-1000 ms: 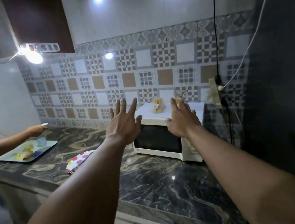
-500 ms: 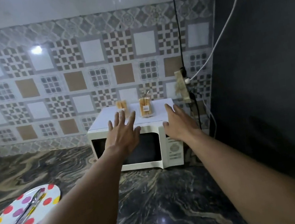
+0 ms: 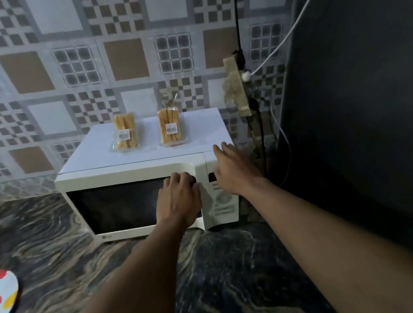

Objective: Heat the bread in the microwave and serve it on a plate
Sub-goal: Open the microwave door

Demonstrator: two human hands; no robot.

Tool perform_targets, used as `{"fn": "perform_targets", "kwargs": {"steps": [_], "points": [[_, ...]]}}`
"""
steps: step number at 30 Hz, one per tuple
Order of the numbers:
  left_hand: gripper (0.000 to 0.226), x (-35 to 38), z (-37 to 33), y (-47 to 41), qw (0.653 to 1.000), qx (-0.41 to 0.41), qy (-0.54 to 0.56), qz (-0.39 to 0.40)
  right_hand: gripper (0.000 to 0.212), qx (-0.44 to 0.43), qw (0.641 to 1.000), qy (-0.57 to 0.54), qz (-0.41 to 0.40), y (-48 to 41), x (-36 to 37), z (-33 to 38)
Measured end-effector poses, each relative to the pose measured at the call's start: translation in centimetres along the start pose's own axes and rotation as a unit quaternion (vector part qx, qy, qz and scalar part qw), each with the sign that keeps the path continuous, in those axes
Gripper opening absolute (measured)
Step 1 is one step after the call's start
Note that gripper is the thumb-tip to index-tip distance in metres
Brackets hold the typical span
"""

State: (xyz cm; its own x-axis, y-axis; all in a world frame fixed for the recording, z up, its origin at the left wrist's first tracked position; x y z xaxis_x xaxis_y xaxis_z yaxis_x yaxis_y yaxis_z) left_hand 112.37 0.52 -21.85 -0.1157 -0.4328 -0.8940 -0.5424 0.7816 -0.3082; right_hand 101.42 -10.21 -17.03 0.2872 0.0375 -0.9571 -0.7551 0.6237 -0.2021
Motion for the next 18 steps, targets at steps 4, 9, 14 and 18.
{"fn": "perform_targets", "kwargs": {"steps": [4, 9, 14, 18], "points": [[0.027, 2.9, -0.1, -0.8, 0.99, -0.058, 0.125, 0.027, 0.051, -0.028, 0.999, 0.014, -0.043, -1.1, 1.7, -0.8], [0.037, 4.9, -0.1, -1.1, 0.962, -0.144, 0.231, 0.018, 0.048, -0.032, 0.997, 0.016, -0.065, -1.5, 2.2, -1.2], [0.045, 4.9, 0.1, -0.8, 0.955, -0.164, 0.245, 0.009, 0.048, -0.024, 0.997, 0.026, -0.063, -1.7, 2.2, -1.0], [0.04, 5.0, 0.3, -0.6, 0.95, -0.164, 0.265, 0.006, 0.047, -0.016, 0.998, 0.037, -0.044, -2.0, 1.9, -0.9]]}}
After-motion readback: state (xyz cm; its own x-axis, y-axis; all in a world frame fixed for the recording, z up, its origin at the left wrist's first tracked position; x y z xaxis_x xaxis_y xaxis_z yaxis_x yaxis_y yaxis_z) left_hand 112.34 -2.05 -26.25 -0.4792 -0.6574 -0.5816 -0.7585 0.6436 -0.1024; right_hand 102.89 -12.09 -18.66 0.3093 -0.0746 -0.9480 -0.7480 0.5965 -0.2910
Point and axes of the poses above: each hand's wrist, its own y-axis away from the middle knuckle, its own x-axis out of the palm, z = x × y, the point moved 3 cm from there along -y, towards the middle knuckle, and after that the axes turned 1 degree about -x, right-handed, at the moved point
